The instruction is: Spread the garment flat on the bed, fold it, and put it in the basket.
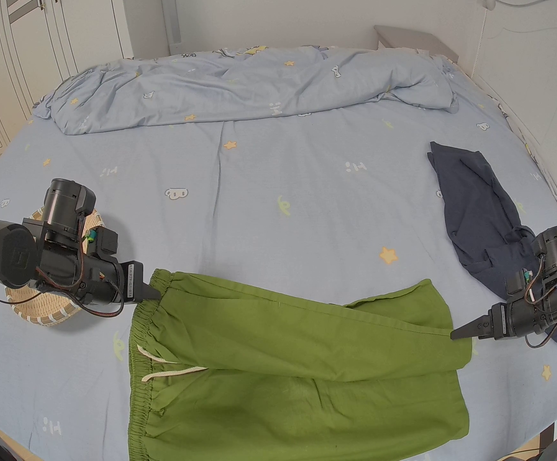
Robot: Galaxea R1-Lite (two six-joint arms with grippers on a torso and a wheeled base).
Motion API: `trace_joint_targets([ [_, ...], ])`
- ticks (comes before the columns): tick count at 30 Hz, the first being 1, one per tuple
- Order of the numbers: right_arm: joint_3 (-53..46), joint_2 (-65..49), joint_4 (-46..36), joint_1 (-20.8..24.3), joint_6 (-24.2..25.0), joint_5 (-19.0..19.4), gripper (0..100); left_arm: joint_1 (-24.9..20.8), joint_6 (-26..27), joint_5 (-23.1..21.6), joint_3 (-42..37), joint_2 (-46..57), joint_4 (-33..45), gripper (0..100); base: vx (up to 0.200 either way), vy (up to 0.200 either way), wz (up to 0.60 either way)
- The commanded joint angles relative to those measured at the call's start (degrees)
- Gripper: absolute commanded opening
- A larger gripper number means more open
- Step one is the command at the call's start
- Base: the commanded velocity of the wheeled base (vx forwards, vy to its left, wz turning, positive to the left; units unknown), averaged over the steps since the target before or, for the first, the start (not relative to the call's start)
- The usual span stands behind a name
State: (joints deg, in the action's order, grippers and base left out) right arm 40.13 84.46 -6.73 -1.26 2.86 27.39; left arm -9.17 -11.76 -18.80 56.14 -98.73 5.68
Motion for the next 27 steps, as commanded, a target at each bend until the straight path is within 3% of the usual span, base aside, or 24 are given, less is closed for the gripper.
trace_joint_targets([
  [1, -0.05, 2.2, -0.04, 0.03, 0.04, 0.21, 100, 0.03, -0.01, -0.01, 0.02, -0.41, -0.06, 0, 0.0, 0.0, 0.0],
  [2, 0.03, 2.03, -0.04, -0.06, 0.12, 3.28, 100, 0.03, -0.01, -0.01, -0.06, -0.67, -0.06, 0, 0.0, 0.0, 0.0],
  [4, 0.12, 2.12, -0.04, -0.06, 0.21, 4.42, 100, 0.03, -0.01, -0.01, -0.06, -0.94, -0.06, 0, 0.0, 0.0, 0.0],
  [16, 0.56, 3.7, 0.23, -0.41, 0.39, 5.3, 100, 0.03, -0.1, -0.01, 0.11, -0.94, -0.06, 0, 0.0, 0.0, 0.0],
  [17, 0.47, 3.87, 0.84, -0.77, 0.48, 5.3, 0, 0.03, -0.1, -0.01, 0.11, -0.94, -0.06, 0, 0.0, 0.0, 0.0],
  [27, 0.47, 4.14, 2.07, -2.26, 0.48, 5.39, 0, 0.38, -0.1, -0.01, 0.2, -0.85, -0.06, 0, 0.0, 0.0, 0.0],
])
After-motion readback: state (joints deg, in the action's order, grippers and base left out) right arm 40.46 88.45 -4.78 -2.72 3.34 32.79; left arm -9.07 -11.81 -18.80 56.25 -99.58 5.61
